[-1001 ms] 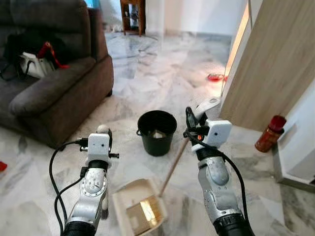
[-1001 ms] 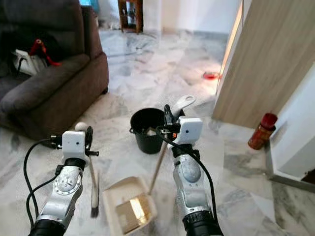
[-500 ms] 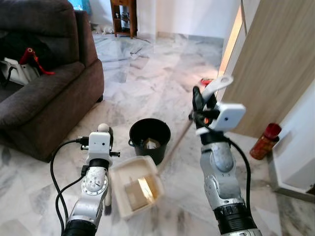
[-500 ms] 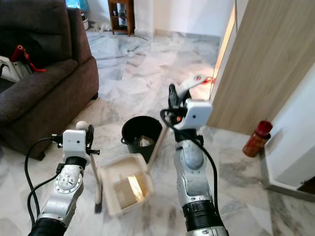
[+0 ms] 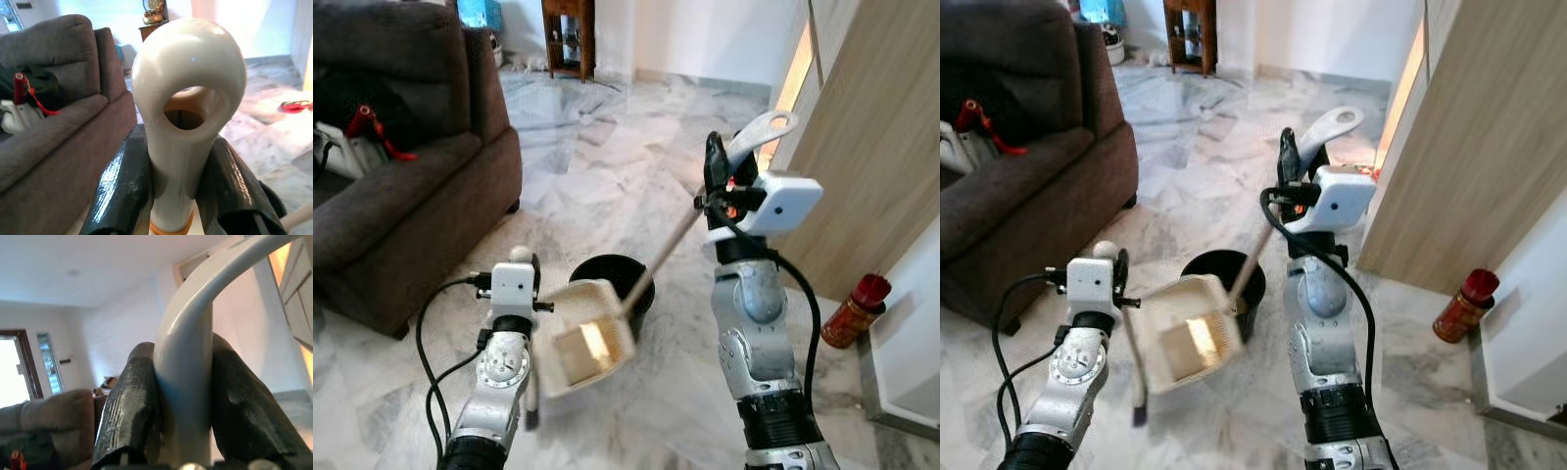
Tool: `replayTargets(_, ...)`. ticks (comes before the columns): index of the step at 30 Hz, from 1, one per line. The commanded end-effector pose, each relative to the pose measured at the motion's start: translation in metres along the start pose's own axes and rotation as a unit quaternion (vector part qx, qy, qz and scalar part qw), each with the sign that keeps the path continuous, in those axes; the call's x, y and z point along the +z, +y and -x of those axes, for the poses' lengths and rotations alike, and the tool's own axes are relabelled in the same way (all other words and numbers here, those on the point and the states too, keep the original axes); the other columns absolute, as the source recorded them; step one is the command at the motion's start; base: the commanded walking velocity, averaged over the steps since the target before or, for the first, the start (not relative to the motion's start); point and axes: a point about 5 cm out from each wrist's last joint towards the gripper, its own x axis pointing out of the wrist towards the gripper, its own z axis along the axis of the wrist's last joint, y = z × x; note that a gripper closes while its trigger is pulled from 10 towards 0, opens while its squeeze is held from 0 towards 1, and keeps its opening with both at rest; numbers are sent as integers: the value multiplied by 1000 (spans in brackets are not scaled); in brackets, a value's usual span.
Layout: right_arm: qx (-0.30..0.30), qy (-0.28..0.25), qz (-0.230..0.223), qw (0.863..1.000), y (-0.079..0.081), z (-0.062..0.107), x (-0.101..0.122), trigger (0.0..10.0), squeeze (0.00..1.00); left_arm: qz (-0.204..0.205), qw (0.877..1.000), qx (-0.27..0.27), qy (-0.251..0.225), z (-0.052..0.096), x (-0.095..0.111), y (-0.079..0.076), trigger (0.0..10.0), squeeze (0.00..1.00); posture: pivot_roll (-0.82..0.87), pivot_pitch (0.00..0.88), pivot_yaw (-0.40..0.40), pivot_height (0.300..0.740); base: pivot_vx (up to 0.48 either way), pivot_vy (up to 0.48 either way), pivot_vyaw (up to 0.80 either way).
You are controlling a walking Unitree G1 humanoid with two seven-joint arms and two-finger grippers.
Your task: Sweep floor
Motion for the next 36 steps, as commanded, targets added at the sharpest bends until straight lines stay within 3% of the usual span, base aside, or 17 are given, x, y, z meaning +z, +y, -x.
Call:
replayTargets(1,-4,-49,-1,999,-1,-9,22,10000,0,7,1000,-9,-27,-4,12,-7,10000,0,53,0,28,740,398,0,0)
replayTargets(36,-8,-57,-4,998,0,-10,30,10000,0,13,999,-17,-38,-4,15,-9,10000,0,54,0,29,740,397,0,0)
